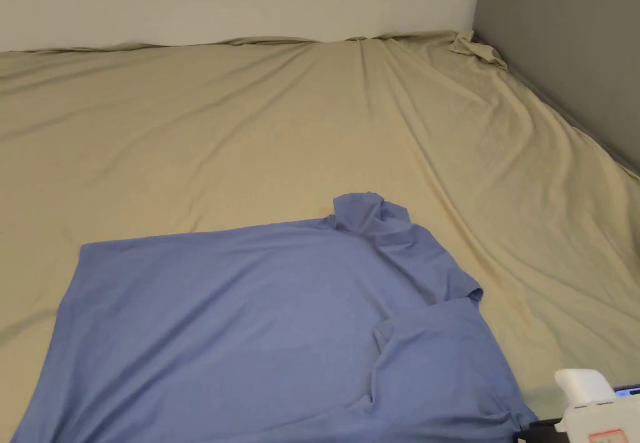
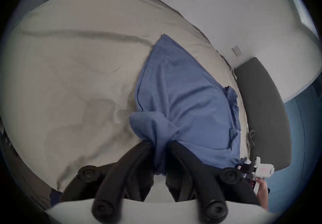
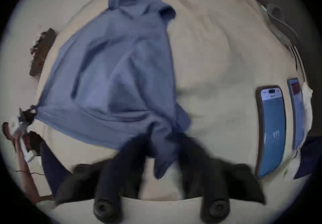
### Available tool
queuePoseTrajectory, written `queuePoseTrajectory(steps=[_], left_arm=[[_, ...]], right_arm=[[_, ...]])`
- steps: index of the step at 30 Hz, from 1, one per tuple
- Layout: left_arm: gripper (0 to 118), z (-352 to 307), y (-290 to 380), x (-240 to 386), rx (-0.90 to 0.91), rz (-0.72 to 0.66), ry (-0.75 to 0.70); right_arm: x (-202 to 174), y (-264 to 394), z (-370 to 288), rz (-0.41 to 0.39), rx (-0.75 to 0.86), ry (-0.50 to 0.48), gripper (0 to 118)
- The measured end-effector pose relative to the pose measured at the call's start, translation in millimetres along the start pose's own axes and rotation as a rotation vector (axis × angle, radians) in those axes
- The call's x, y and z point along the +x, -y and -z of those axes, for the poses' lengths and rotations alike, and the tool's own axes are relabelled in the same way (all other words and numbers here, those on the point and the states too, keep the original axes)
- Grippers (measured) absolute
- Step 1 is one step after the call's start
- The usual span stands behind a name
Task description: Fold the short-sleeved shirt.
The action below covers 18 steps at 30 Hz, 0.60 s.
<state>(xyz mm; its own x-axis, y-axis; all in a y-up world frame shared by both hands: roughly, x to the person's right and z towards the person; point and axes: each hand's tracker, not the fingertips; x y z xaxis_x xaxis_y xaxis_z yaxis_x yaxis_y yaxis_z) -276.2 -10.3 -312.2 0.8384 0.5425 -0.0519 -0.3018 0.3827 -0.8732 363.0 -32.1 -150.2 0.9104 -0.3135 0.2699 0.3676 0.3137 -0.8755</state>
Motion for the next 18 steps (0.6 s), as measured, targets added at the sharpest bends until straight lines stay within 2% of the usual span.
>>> queuePoseTrajectory(steps=[1,2,4,5,6,9,14,18], left_arm=[[7,0.1,0.5,-2.9,0.001,-0.017,0.008],[7,-0.2,0.3,-4.3,0.006,-0.020,0.008],[7,0.6,-0.6,-10.9,0.008,-0.025,0.023],[7,-0.3,-1.9,-10.7,0.013,-0.033,0.034],[7,-1.7,-4.2,-10.9,0.016,-0.062,0.058],[7,-6.7,-13.7,-8.3,0.044,-0.120,0.124],[7,-4.1,-47.7,7.3,0.079,-0.135,0.139],[7,29.3,-88.7,-0.2,0.114,-0.303,0.205]], right_arm=[[1.0,1.7,-3.8,0.053,0.023,-0.091,11],[-2.9,3.6,-7.3,0.064,0.027,-0.093,11],[-10.0,5.9,-13.9,-0.014,0.086,-0.039,11],[-12.0,6.4,-18.0,-0.029,0.117,-0.030,11],[-17.5,5.9,-20.3,-0.012,0.133,-0.041,11],[-19.8,-3.8,-34.5,0.086,0.242,-0.137,11],[-18.4,-51.8,-30.4,0.186,0.337,-0.198,11],[-4.2,-104.8,-0.8,0.382,0.332,-0.230,11]])
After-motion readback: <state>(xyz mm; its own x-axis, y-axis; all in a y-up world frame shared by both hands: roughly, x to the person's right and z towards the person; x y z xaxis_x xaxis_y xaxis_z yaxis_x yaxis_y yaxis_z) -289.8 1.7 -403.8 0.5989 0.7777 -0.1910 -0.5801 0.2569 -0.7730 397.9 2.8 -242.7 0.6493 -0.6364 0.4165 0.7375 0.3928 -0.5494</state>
